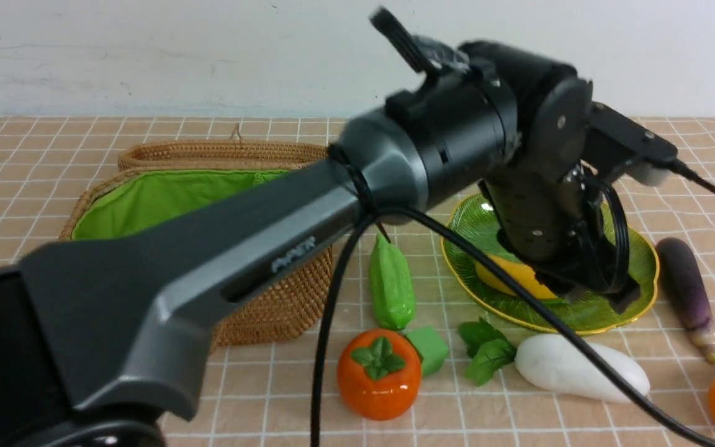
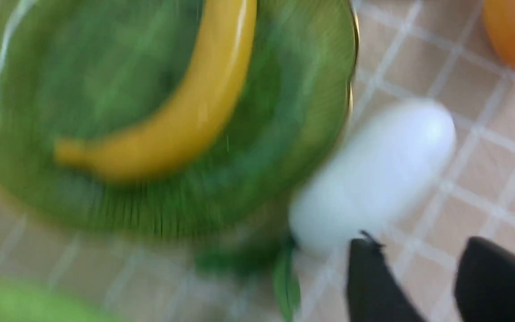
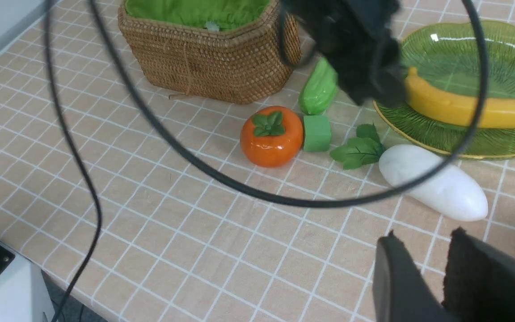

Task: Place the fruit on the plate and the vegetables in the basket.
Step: Grab a tomato with your left arm and place it on the plate on the right.

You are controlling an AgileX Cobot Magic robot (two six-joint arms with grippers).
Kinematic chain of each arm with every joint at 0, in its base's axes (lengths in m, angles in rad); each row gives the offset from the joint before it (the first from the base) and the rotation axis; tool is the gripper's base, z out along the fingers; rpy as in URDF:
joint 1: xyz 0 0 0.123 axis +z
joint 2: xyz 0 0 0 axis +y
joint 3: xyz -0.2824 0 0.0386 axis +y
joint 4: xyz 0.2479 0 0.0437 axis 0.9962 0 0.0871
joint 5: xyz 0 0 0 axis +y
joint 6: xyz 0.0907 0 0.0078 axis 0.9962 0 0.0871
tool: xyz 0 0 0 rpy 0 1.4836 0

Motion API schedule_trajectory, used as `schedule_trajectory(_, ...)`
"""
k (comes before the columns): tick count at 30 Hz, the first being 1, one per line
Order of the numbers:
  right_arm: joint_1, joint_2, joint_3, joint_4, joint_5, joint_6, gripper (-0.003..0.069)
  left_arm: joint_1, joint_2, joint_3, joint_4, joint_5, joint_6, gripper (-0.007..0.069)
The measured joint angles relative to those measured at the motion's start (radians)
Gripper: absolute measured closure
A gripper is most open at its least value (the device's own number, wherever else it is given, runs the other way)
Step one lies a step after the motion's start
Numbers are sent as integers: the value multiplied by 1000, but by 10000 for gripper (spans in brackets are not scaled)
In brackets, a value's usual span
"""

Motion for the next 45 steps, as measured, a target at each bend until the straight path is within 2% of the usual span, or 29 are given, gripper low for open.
schedule_trajectory(2,0,0,-1,1,-1,0,477,-23,-56,10,55,66,-49,606)
schedule_trajectory(4,0,0,-1,1,-1,0,477,-51,-108,50,96,77,-101,638)
schedule_trajectory(7,0,0,-1,0,0,0,477,-78,-157,126,131,77,-155,638)
schedule_trajectory(13,0,0,-1,-38,43,0,477,-174,-330,502,227,77,-268,638)
schedule_trajectory(17,0,0,-1,-47,46,0,477,-184,-367,697,328,28,-343,638)
schedule_trajectory(19,0,0,-1,-47,47,0,477,-184,-367,726,361,-3,-352,633)
schedule_trajectory(21,0,0,-1,-47,47,0,477,-183,-357,775,422,-79,-355,580)
schedule_trajectory(22,0,0,-1,-47,47,0,477,-183,-348,785,446,-108,-355,522)
schedule_trajectory(23,0,0,-1,-47,47,0,477,-183,-346,785,446,-112,-355,522)
schedule_trajectory(26,0,0,-1,-38,47,0,477,-183,-301,790,516,-171,-356,308)
schedule_trajectory(27,0,0,-1,-37,47,0,477,-183,-298,790,523,-177,-356,297)
schedule_trajectory(29,0,0,-1,-30,47,0,477,-183,-263,790,554,-205,-366,176)
schedule_trajectory(32,0,0,1,-18,47,0,477,-171,-203,790,574,-232,-398,88)
schedule_trajectory(39,0,0,25,12,47,0,477,-117,-138,787,624,-248,-424,85)
schedule_trajectory(43,0,0,30,23,47,0,477,-113,-134,785,634,-247,-426,125)
schedule_trajectory(45,0,0,31,23,47,0,477,-113,-133,784,642,-248,-427,179)
